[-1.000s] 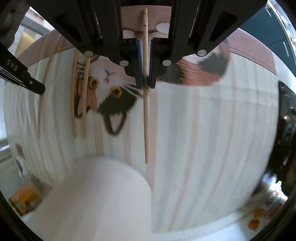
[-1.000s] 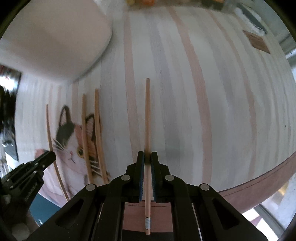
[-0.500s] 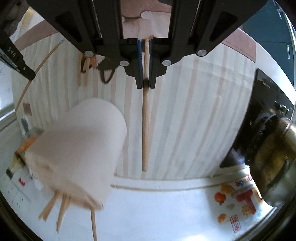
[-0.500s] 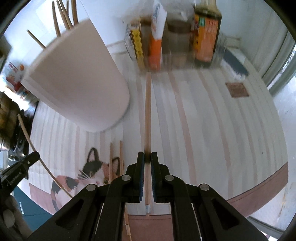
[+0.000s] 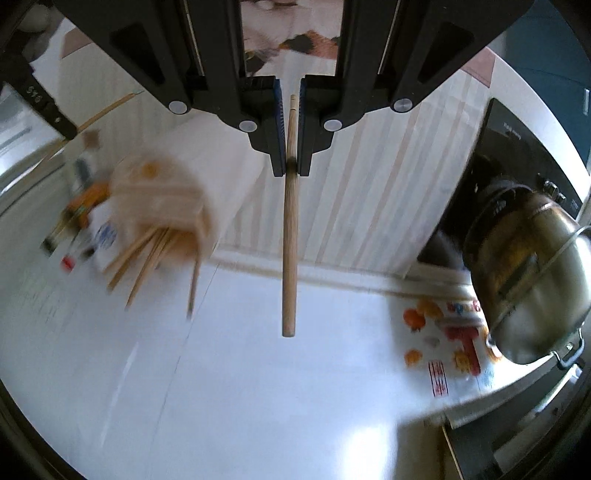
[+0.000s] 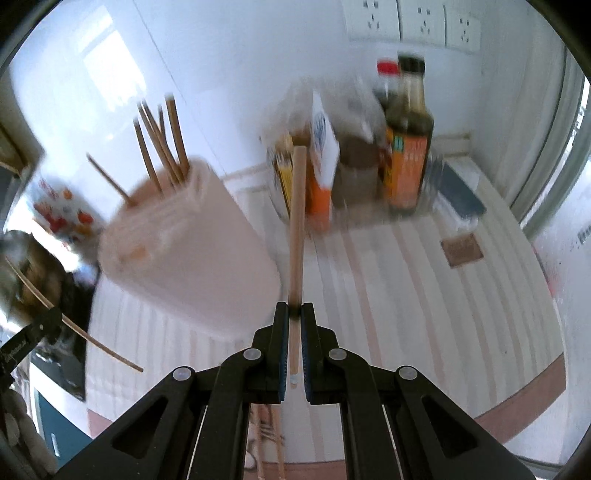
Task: Organize utensils
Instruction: 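Lift both chopsticks and carry them above the utensil holder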
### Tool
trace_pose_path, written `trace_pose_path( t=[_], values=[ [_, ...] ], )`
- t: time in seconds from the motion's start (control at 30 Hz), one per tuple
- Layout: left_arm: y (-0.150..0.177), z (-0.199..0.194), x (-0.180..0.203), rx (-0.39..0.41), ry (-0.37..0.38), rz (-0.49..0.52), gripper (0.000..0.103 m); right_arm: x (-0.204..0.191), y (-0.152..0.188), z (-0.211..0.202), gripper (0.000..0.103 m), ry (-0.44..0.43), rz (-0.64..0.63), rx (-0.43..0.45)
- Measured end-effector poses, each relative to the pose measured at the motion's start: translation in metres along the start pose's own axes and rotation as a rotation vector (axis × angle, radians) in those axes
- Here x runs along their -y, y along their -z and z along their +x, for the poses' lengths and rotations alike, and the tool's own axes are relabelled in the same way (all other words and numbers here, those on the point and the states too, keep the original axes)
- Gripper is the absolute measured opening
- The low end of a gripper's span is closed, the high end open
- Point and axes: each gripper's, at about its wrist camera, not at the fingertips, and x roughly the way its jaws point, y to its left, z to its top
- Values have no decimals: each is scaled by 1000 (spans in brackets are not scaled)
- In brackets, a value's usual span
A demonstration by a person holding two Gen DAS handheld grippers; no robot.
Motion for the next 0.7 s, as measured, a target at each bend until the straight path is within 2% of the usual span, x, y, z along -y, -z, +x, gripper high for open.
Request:
trace_pose_path(
  t=[0.23,0.4,0.5,0.7],
  values=[
    [-61,-69,2,98,138,-77,4,-11,-65,-61,7,-122,48,90],
    [-94,-94,17,150,208,-77,4,-23,-110,-93,7,-203,52,155],
    [-110,-90,32,165,219,-65,4,-33,-134,-95,7,-216,43,182],
    [-135,-42,63,135,183,-26,4,-54,-161,-65,6,-209,7,164]
  ],
)
